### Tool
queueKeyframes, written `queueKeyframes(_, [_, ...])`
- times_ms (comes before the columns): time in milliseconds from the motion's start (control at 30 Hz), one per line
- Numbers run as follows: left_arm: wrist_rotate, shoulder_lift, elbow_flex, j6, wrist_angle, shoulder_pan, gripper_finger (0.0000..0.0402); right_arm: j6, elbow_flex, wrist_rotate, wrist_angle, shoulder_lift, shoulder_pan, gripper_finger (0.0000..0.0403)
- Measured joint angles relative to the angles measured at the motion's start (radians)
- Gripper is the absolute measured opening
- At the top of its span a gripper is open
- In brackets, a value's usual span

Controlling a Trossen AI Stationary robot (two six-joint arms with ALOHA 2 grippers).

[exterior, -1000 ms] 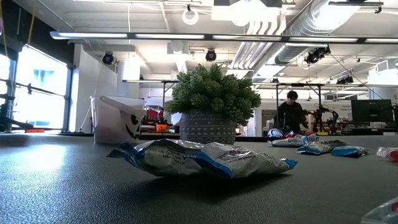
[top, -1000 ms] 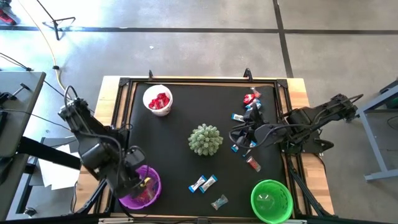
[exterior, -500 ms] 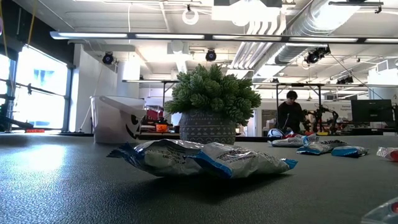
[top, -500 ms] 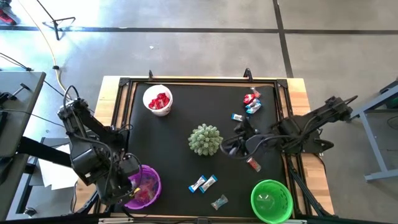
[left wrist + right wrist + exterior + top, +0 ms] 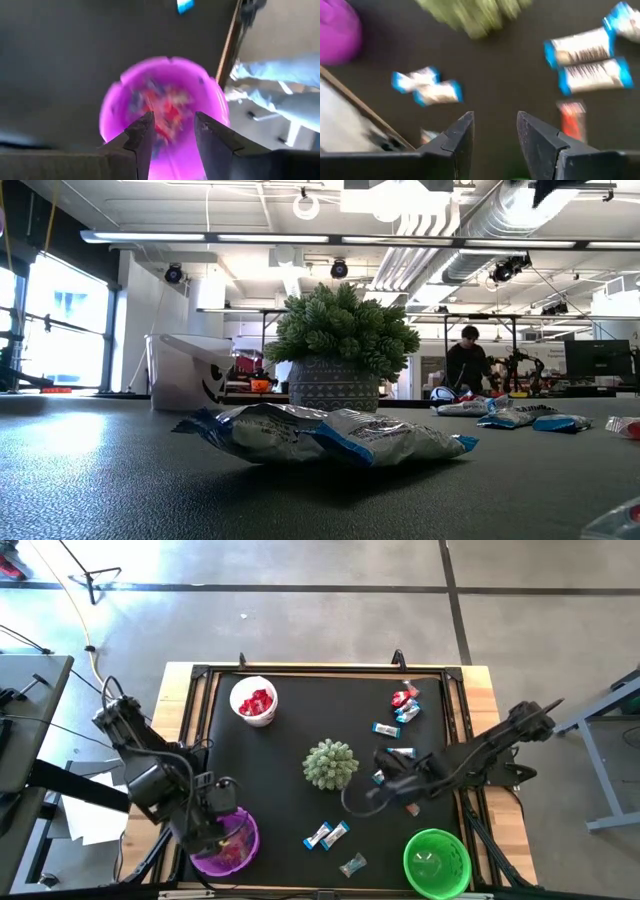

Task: Organize candy in baskets
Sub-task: Put the red gummy into the purple bucket

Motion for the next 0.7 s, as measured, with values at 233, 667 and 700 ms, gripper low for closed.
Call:
queueKeyframes(233, [-0.180, -0.035, 0.093, 0.130, 0.018, 0.045, 0.0127, 0.097, 0.000, -0.074, -0.266, 0.090, 0.059, 0.0144])
queueKeyframes(667, [-0.480, -0.132, 0.199, 0.290, 0.197, 0.021, 0.0127, 0.012, -0.315, -0.271, -0.012, 0.129, 0.051, 0.0144])
queueKeyframes(700, [-0.496, -0.138, 0.199, 0.296, 0.197, 0.021, 0.0127, -0.003, -0.337, -0.279, 0.007, 0.129, 0.051, 0.0144])
